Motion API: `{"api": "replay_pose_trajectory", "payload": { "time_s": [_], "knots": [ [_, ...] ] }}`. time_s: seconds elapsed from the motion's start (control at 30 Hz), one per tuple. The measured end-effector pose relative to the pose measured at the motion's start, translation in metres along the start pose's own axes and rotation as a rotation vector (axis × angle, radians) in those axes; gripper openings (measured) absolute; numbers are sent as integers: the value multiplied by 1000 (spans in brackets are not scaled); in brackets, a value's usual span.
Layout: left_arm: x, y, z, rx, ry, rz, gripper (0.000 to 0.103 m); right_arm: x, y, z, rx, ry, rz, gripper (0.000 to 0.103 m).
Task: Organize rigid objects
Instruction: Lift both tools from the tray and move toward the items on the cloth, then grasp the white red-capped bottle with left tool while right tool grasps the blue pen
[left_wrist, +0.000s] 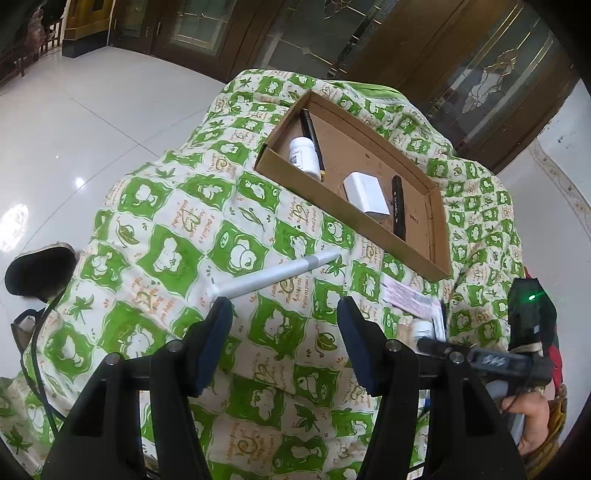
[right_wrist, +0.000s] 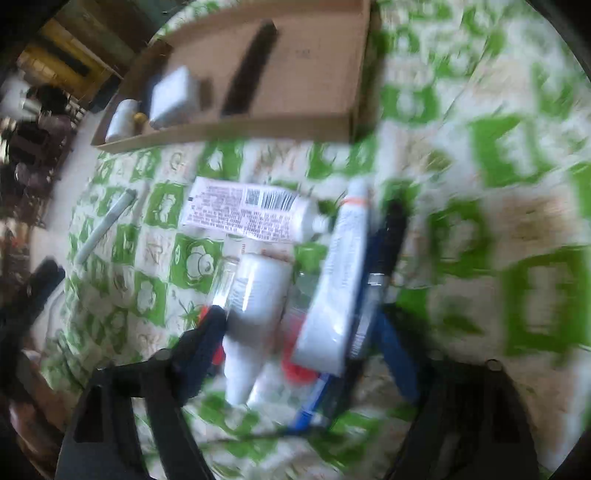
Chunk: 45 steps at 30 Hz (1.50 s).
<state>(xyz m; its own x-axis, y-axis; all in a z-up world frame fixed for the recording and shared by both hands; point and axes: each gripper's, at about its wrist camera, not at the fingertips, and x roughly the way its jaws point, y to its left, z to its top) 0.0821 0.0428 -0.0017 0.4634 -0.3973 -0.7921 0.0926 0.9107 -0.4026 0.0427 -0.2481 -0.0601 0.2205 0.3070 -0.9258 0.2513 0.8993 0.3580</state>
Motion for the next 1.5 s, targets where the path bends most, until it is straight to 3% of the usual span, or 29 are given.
{"api": "replay_pose_trajectory", "payload": {
  "time_s": [0.17,0.2,0.3,0.43,0.5,0.57,0.7,0.83,0.9,1.13,1.3,1.43,1.5],
  "knots": [
    [2,1,0,-8,6,-5,58,-23,18,-1,-66,-63,322,76],
    [1,1,0,-7,3,-4,58,-26,21,-2,-80,-75,342,76],
    [0,1,-1,-9,0,-4,58,-29,18,-4,-88,-104,287,76],
    [1,1,-1,-5,5,2,58,-29,-1,-6,-28,-88,284,74],
    [1,0,-1,-6,5,4,58,-33,-9,-4,-13,-84,289,62],
    [2,0,-1,-7,6,5,58,-34,-13,-3,0,-90,282,56],
    [10,-1,0,-7,50,5,58,-38,-21,0,8,-104,216,37],
    [21,-18,-1,55,105,8,58,-29,-26,0,-2,-55,129,25],
    [26,-30,-3,79,130,-27,58,-20,-27,-2,-16,-18,87,19],
    [45,-56,-21,108,202,-80,58,-13,-19,1,-83,-30,87,16],
    [41,-58,-28,108,212,-86,58,-14,-16,0,-78,-11,211,13],
    [44,-64,-33,91,232,-91,58,-12,-17,-2,-88,-12,129,10],
    [48,-70,-38,92,251,-92,58,-10,-18,-2,-72,0,136,10]
  ]
}}
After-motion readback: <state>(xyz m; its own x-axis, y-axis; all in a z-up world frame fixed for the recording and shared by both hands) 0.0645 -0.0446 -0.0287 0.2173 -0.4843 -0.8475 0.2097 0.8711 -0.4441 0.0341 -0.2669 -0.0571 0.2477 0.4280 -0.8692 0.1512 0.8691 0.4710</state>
